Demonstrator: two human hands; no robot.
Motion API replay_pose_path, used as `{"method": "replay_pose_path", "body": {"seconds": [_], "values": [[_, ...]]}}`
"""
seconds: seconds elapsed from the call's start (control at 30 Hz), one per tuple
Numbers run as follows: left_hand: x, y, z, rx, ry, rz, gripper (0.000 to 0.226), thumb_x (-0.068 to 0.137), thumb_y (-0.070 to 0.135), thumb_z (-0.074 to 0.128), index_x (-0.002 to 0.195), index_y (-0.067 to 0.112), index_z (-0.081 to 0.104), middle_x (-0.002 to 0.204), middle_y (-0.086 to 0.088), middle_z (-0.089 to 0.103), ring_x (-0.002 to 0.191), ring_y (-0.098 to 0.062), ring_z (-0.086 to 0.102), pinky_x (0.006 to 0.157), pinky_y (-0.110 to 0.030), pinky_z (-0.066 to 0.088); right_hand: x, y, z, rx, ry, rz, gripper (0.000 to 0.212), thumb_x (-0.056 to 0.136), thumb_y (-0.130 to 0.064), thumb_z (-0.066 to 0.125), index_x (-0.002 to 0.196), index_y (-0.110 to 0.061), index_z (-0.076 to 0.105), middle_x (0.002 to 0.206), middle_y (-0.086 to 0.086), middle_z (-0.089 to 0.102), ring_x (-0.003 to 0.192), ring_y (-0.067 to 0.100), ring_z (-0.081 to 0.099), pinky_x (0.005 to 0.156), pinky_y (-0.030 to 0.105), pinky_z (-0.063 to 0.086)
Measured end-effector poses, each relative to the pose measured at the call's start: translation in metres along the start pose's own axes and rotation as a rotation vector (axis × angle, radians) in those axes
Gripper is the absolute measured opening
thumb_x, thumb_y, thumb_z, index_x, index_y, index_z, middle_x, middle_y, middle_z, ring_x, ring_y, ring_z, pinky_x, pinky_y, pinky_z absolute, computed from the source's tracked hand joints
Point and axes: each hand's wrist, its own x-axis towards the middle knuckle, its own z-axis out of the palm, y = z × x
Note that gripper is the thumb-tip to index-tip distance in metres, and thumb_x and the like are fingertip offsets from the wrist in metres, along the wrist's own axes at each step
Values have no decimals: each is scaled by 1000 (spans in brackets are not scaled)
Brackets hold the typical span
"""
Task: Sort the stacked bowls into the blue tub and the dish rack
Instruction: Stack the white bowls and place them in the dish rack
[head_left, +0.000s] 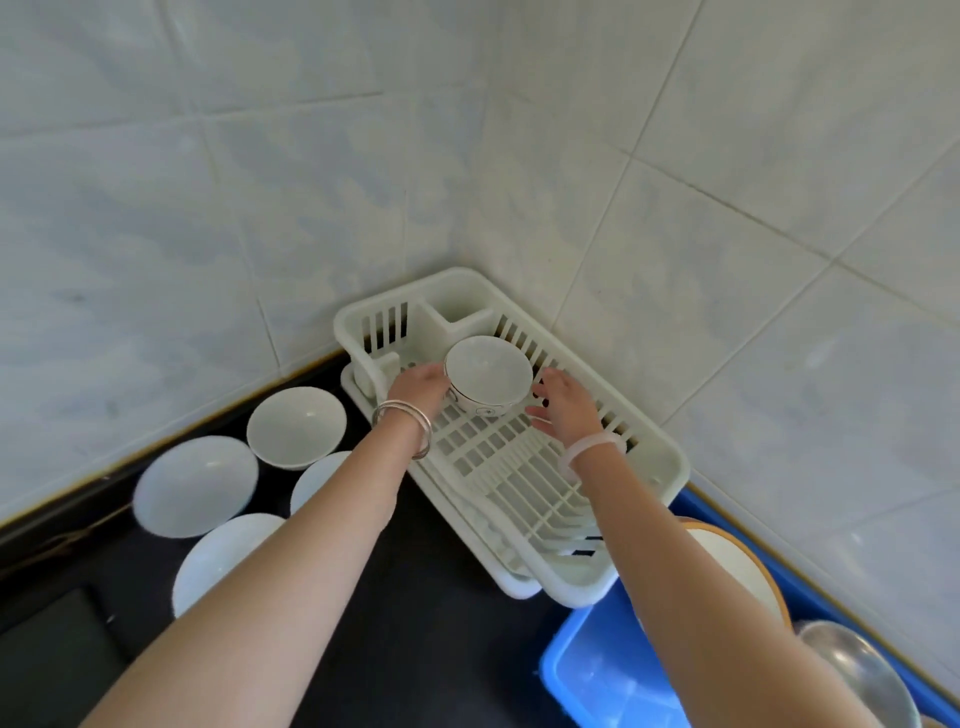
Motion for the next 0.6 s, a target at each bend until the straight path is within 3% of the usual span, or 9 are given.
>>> {"method": "replay_pose_path", "body": {"seconds": [0.1, 0.27, 0.37, 0.47, 0.5, 0.6], "values": [[-43, -7, -24, 70, 14, 64, 38, 91, 20, 49, 129, 19, 53, 122, -1, 57, 113, -20, 53, 99, -35, 44, -46, -8, 6, -7, -42, -83, 33, 99, -32, 41, 126, -15, 51, 112, 2, 63, 87, 20, 63, 87, 38, 55], [-112, -41, -71, 187, 117, 142, 40, 90, 17, 54, 130, 15, 52, 135, -6, 54, 124, -22, 50, 106, -36, 37, -115, 10, 39, -116, -165, -165, 23, 97, -35, 42, 112, -26, 57, 100, -5, 65, 84, 14, 65, 77, 31, 53], [-141, -73, -98, 188, 209, 76, 42, 89, 15, 55, 131, 17, 51, 137, -5, 53, 126, -24, 48, 105, -35, 35, -136, 40, 66, -217, -262, -87, 17, 96, -36, 41, 101, -31, 56, 96, -7, 64, 80, 11, 62, 75, 31, 53], [-158, -106, -120, 284, 332, 15, 44, 89, 17, 54, 133, 20, 48, 139, -5, 50, 127, -27, 46, 104, -36, 34, -140, 75, 94, -379, -265, 2, 35, 95, -32, 40, 118, -11, 58, 104, 12, 65, 82, 18, 60, 88, 45, 52], [-161, -116, -126, 301, 381, -1, 45, 89, 16, 53, 134, 20, 46, 141, -5, 48, 128, -27, 44, 105, -36, 33, -139, 84, 102, -435, -260, 17, 39, 95, -32, 40, 126, -13, 54, 111, 12, 64, 90, 21, 61, 90, 47, 52], [-163, -139, -142, 353, 500, -9, 53, 88, 10, 53, 139, 14, 39, 147, -9, 39, 136, -28, 34, 111, -40, 27, -131, 101, 120, -594, -250, 48, 49, 96, -36, 42, 141, -17, 40, 131, 8, 56, 111, 25, 58, 82, 30, 44]]}}
